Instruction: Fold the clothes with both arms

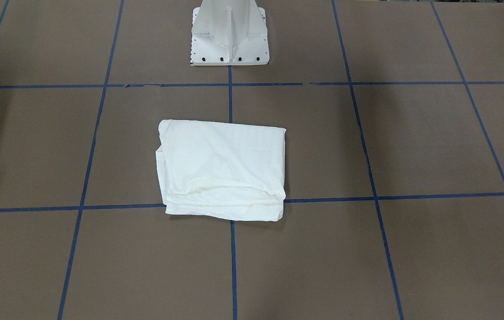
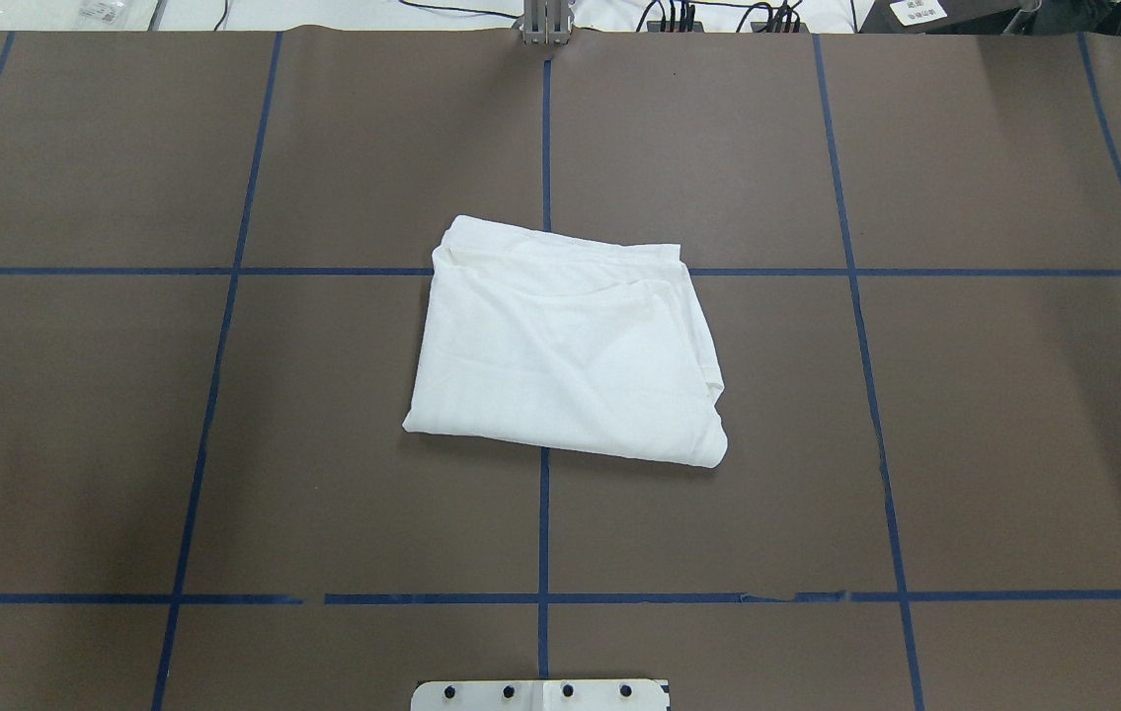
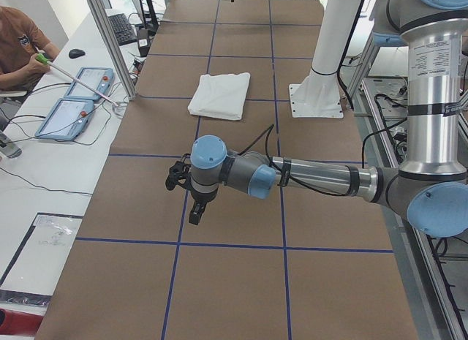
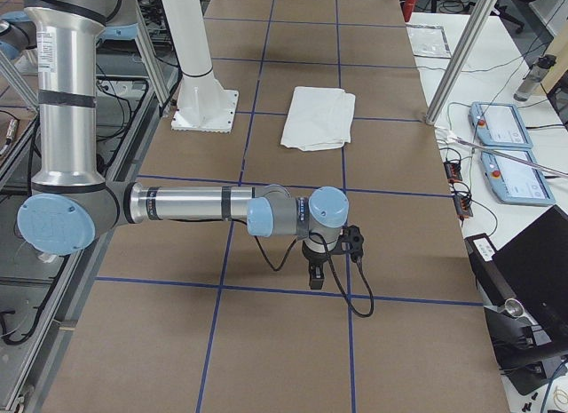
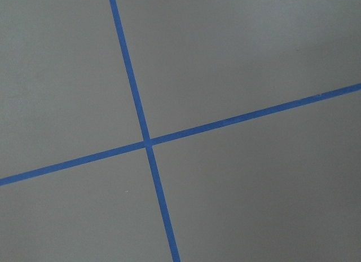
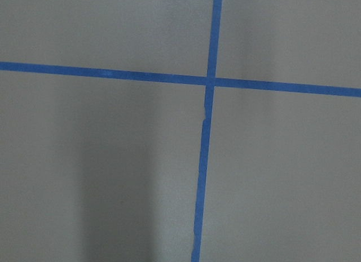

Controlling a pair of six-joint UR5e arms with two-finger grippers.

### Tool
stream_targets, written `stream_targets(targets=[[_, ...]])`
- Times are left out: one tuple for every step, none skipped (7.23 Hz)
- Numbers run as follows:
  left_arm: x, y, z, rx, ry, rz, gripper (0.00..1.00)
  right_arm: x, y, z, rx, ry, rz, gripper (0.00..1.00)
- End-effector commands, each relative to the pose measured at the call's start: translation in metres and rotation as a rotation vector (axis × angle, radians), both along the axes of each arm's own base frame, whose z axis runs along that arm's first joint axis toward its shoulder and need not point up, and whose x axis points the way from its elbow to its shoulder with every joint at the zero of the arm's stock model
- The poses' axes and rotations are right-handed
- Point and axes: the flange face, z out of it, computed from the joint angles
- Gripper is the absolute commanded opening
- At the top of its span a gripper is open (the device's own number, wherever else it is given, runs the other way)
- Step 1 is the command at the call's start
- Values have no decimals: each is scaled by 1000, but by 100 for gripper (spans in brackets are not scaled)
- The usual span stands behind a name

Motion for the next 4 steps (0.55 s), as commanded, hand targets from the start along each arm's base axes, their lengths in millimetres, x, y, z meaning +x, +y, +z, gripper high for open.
stream_targets(targets=[[0,0,0,0,0,0,100,3,0,-1,3,0,5,100],[0,0,1,-2,0,0,100,2,0,-1,3,-2,5,100],[0,0,2,-3,0,0,100,3,0,-1,3,-2,7,100],[0,0,2,-5,0,0,100,3,0,-2,2,-3,7,100]])
